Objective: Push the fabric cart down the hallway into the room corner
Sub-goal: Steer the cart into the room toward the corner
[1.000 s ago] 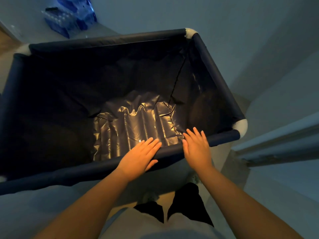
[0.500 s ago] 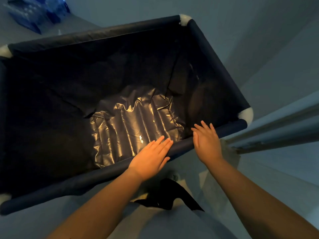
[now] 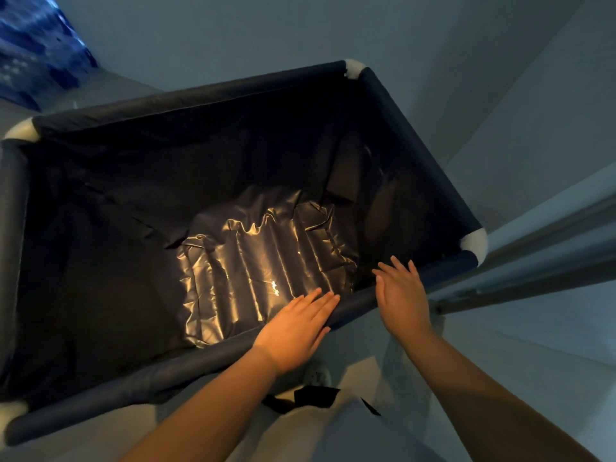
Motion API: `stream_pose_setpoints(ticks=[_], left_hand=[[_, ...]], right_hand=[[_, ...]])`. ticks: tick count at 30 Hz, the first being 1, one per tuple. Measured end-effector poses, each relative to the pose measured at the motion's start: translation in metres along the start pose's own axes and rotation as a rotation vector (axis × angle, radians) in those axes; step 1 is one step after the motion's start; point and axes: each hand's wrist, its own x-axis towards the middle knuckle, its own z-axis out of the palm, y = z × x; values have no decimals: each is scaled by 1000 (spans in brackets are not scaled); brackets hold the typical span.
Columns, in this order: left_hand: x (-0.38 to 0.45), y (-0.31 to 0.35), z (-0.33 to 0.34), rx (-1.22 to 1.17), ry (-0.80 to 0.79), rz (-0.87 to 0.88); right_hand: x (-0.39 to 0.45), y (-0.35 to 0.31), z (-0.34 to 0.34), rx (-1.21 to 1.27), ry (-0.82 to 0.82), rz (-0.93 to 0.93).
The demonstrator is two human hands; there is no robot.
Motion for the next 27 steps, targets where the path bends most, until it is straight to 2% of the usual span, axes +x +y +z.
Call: stream_pose_setpoints(ticks=[13, 20, 27], left_hand=[[68, -22, -21, 98, -61, 145], [78, -67, -38, 181, -27, 173], [69, -149, -66, 202, -10, 150]], right_hand=[[26, 27, -9, -3, 17, 226], [38, -5, -5, -13, 38, 332], [60, -64, 3, 19, 87, 466]])
